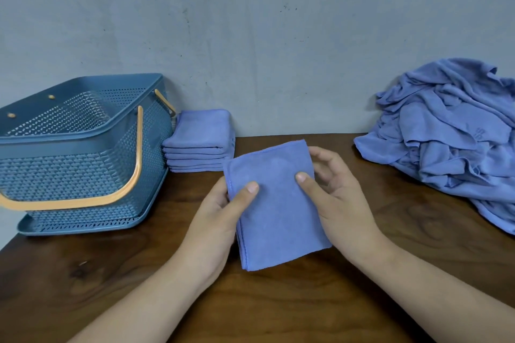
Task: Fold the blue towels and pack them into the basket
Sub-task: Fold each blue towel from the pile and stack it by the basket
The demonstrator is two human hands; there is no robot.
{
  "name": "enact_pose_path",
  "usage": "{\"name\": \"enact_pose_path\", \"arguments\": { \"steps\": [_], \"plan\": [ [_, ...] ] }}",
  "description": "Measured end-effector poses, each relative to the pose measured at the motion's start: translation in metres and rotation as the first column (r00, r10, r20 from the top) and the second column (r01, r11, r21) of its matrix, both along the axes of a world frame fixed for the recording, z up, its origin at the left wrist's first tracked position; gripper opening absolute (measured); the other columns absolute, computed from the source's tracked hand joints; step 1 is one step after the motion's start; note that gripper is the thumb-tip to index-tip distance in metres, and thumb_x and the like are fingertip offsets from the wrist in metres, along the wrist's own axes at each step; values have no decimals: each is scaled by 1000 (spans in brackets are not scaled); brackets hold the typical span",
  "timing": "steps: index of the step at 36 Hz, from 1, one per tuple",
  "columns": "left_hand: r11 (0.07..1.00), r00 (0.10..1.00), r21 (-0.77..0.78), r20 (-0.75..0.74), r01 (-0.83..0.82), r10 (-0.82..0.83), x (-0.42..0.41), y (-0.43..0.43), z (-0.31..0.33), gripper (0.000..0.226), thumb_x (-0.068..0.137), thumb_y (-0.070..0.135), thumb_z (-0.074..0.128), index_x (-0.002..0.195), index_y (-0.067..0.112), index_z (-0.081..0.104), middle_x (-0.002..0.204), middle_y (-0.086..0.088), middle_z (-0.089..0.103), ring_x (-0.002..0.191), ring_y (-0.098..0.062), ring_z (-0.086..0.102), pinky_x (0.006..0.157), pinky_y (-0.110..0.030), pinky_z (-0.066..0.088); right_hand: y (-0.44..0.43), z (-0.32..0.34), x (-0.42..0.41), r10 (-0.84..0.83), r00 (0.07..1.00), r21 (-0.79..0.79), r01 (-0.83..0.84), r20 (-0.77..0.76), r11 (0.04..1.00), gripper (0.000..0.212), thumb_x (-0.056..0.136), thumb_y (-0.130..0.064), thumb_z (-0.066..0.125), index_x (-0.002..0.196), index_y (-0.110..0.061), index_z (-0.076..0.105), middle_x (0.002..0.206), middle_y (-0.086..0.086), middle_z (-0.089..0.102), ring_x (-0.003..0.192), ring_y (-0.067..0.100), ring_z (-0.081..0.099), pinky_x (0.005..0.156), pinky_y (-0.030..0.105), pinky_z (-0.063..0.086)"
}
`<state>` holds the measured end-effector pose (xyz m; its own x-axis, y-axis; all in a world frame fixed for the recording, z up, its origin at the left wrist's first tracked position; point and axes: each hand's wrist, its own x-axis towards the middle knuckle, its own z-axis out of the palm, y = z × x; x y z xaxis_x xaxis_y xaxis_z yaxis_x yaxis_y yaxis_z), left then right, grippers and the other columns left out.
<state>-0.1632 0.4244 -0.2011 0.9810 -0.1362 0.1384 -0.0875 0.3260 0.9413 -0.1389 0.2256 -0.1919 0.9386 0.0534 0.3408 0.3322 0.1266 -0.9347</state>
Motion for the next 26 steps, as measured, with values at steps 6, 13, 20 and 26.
{"name": "enact_pose_path", "arguments": {
  "steps": [6, 13, 20, 26],
  "plan": [
    [938, 941, 90, -6, -336, 338, 4, -4, -10, 23, 110, 22, 55, 131, 21, 65, 125, 0, 76, 121, -19, 71, 104, -43, 53, 2, -9, 2, -119, 985, -241, 146, 125, 960, 24, 106, -17, 64, 123, -32, 58, 117, -10, 70, 105, 13, 70, 92, 37, 56],
    [971, 974, -96, -63, -221, 216, 8, 7, 2, 39, 102, 23, 68, 137, 5, 63, 131, -14, 73, 125, -28, 69, 105, -46, 52, 6, 2, 5, -56, 952, -449, 194, 303, 873, 33, 108, -3, 54, 117, -28, 74, 122, -15, 63, 119, 14, 62, 94, 13, 43],
    [849, 843, 51, 161, -526, 513, 17, 28, 4, 28, 106, 47, 60, 110, 23, 73, 113, -3, 77, 113, -20, 70, 105, -53, 52, 20, 39, 20, 94, 914, -555, 155, 394, 817, 46, 107, 2, 51, 122, -35, 75, 130, -17, 59, 116, 15, 63, 94, 31, 50],
    [699, 674, -97, 198, -709, 712, 31, 54, 5, 23, 111, 33, 44, 111, 18, 61, 108, -1, 71, 99, -21, 68, 82, -44, 59, 50, 87, 46, 269, 790, -606, 158, 551, 780, 32, 108, -4, 51, 123, -18, 76, 134, -6, 61, 123, 17, 64, 98, 29, 50]
  ]
}}
